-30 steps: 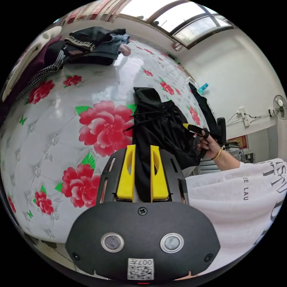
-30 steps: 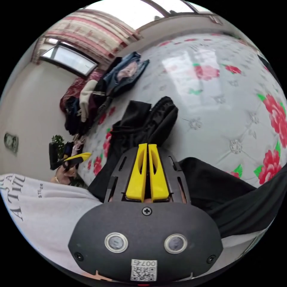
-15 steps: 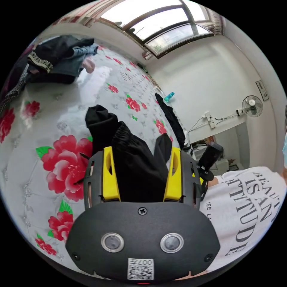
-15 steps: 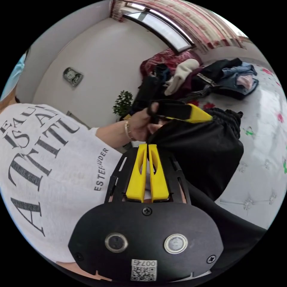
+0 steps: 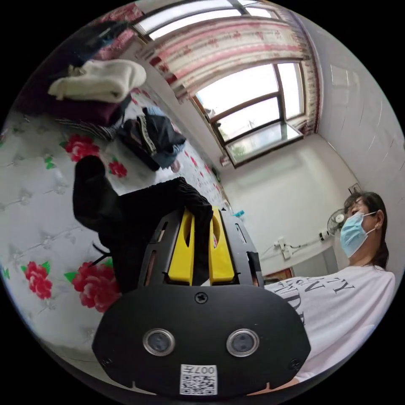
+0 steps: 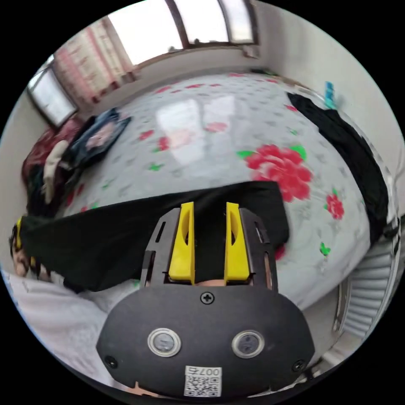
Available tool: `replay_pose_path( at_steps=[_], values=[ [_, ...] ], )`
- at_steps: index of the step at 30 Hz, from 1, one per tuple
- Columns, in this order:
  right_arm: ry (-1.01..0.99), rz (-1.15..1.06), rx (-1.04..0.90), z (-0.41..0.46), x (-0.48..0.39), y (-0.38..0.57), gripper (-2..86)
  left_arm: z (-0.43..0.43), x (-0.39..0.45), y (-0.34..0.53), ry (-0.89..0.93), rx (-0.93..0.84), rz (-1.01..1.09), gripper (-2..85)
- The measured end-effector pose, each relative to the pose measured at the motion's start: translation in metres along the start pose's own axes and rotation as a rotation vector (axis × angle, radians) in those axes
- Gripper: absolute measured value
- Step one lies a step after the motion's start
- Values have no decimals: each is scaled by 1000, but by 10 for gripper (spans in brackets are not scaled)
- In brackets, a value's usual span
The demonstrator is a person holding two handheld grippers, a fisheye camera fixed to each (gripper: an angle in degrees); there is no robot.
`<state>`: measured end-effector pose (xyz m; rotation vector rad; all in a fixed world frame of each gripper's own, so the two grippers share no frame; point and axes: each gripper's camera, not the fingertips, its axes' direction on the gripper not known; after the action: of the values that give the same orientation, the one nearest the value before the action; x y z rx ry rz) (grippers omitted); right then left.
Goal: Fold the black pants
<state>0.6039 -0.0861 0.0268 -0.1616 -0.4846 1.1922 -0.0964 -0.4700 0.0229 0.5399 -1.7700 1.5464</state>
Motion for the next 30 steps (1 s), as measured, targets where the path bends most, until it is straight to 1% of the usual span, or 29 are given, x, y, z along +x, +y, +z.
replay_pose_path(
  at_steps=[2,4,6,8,12,14,16,18,20,21,22,23,24,26,27,29,30],
  values=[
    [66,115,-49,28,30,-10,86,-19,24,0,-41,59,9,50],
    [103,151,-77,47,35,-15,89,-30,54,-2,-97,96,29,50],
    [69,152,-92,65,28,-18,90,-31,72,-3,-145,120,29,50],
    [-23,113,-129,89,4,-20,86,-28,87,-4,-176,135,21,50],
    [97,39,-98,105,-44,-11,53,-7,120,-8,-206,142,3,50],
    [43,-69,-144,112,-79,-6,20,2,130,-11,-210,131,-17,50],
    [70,-134,-163,114,-100,-1,9,10,137,-14,-247,95,-67,49],
    [54,-164,-129,104,-111,5,3,10,142,-16,-295,56,-102,47],
    [3,-109,38,57,-105,13,0,2,152,-14,-319,43,-96,47],
    [-24,-96,84,41,-101,15,0,-6,161,-10,-319,42,-79,46],
    [-50,-63,199,4,-93,24,-1,-14,169,-6,-319,31,-62,46],
    [-57,-37,314,-34,-84,35,-2,-19,173,-4,-321,26,-56,46],
    [-57,-25,368,-53,-79,42,-2,-29,178,3,-326,19,-49,46],
    [-30,36,556,-125,-59,73,-2,-45,181,16,-322,23,-73,46],
    [-27,52,597,-142,-54,81,-2,-56,179,26,-300,37,-107,47],
    [-4,85,771,-208,-43,118,-3,-73,182,41,-246,79,-135,47],
    [6,91,811,-222,-42,127,-3,-84,188,50,-188,107,-136,47]
  ],
)
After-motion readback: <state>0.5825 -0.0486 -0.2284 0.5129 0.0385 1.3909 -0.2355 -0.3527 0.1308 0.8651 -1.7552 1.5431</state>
